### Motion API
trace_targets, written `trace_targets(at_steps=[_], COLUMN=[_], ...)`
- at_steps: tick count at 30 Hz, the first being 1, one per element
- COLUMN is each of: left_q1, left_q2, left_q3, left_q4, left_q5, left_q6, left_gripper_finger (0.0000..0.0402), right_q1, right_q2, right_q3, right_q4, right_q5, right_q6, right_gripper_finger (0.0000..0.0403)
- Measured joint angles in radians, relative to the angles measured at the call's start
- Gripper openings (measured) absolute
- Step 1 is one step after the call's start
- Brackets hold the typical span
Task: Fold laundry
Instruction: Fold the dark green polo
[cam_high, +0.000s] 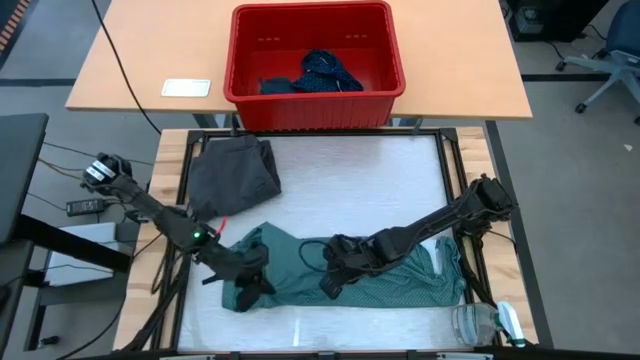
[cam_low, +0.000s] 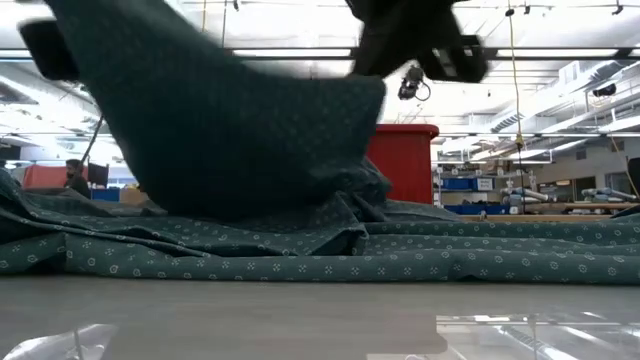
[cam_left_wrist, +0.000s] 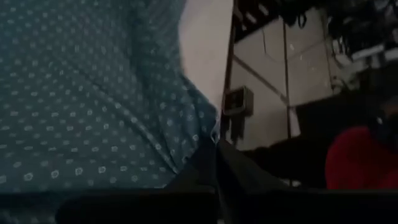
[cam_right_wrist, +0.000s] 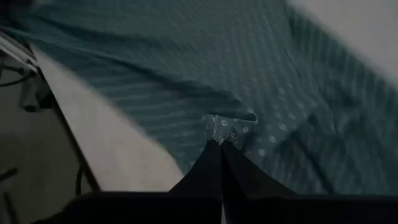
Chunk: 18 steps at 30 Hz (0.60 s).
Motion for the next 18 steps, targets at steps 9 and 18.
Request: trace_targets(at_steps=[9,18], left_q1=[-0.026,0.093], left_q2=[0.0,0.007], left_q3=[0.037,0.037], left_q4=[-0.122,-0.089], left_q5=[0.087,0.321], left_q6=[-0.144,-0.223], left_gripper_finger=[0.0001,0.0], right_q1=[0.007,0.007], right_q2=[0.031,0.027], right_q3=[-0.012,-0.012], right_q4=[0.039,0.054], right_q5=[-0.075,-0.152], right_q6=[0.069,0.131], right_gripper_finger=[0.0,0.0])
